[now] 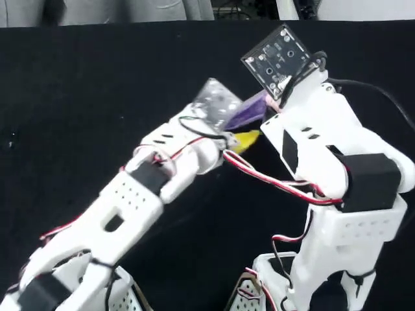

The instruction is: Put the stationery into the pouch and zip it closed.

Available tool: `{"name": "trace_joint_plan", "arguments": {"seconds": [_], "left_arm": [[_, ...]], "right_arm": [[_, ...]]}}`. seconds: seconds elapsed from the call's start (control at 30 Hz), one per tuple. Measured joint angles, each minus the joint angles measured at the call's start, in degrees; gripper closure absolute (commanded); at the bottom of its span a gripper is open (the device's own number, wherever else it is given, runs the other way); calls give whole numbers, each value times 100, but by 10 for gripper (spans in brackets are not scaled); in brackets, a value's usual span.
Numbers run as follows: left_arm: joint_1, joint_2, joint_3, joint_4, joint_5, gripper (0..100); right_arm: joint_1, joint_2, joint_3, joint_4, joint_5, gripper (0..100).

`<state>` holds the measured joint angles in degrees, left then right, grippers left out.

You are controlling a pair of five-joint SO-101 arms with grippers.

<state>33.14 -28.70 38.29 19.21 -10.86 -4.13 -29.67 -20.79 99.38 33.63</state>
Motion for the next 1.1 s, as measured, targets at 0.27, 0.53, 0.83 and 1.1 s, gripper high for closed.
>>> {"name": "trace_joint_plan", "arguments": {"seconds": [0.27,0.53,0.83,1.1], "left_arm": [[158,554,-448,-53,-79,760],[70,554,-448,-53,-79,951],[53,554,-448,-53,-79,972],[53,554,-396,-105,-79,972]], "right_arm": [[0,0,0,0,0,987],[-9,-9,431,-79,0,987],[809,-9,1433,-1442,0,987],[1196,0,2259,-2945,0,987]]}}
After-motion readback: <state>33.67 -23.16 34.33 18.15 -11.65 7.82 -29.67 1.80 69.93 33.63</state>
